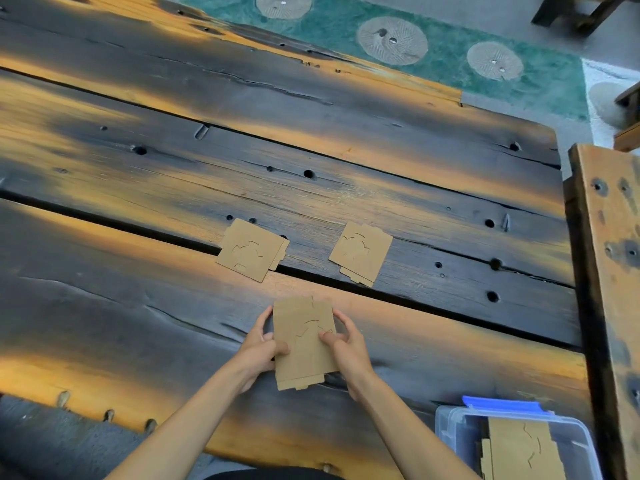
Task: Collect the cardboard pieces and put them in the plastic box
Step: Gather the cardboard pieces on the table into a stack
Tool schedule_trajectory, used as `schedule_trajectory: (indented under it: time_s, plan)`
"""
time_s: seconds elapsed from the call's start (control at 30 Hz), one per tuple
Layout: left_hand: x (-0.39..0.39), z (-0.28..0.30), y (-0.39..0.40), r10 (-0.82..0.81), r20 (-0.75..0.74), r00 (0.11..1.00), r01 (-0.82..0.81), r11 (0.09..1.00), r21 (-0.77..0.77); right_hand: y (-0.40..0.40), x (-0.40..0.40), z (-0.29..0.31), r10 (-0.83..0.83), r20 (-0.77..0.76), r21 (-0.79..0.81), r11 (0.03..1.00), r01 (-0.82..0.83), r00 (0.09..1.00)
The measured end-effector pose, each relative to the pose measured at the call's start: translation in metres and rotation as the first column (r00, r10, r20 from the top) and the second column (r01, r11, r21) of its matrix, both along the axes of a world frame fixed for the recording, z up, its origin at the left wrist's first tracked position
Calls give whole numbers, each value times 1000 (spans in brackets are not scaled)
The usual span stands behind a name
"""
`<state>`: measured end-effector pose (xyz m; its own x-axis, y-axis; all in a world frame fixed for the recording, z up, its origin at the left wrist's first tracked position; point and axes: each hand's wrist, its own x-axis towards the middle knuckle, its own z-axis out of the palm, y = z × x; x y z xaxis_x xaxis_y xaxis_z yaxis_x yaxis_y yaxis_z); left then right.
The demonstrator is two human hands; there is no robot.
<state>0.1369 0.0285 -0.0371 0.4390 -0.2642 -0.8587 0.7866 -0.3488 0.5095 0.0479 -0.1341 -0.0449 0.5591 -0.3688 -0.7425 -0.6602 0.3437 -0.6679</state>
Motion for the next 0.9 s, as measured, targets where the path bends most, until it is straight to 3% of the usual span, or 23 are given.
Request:
schedule_trajectory:
  time_s: [0.2, 0.3, 0.43, 0.53, 0.63, 0.73, 0.9]
  plan:
    - [-9, 15, -16, -42, 66, 997, 41, 999, 9, -12, -15, 1, 23, 29, 60, 998, -25, 999]
    - [-10, 23, -20, -168, 130, 977, 166, 986, 22, -24, -18, 1, 26, 37, 52, 998, -27, 999]
    - [-11, 32, -25, -369, 192, 910, 372, 928, 16, -44, -15, 5, 192, 66, -23, 981, -191, 979]
    - [-12, 33, -25, -456, 221, 862, 465, 885, 13, -56, -6, 8, 430, 68, -108, 900, -422, 900]
    - [-9, 33, -20, -488, 215, 846, 498, 867, 10, -58, 10, 14, 656, 49, -121, 753, -647, 754]
    - [2, 33, -7, -472, 200, 859, 478, 878, 21, -50, 29, 19, 763, -15, -144, 638, -757, 646]
    - [42, 29, 26, -443, 233, 866, 438, 896, 74, -29, 62, 16, 712, -3, -98, 699, -709, 702]
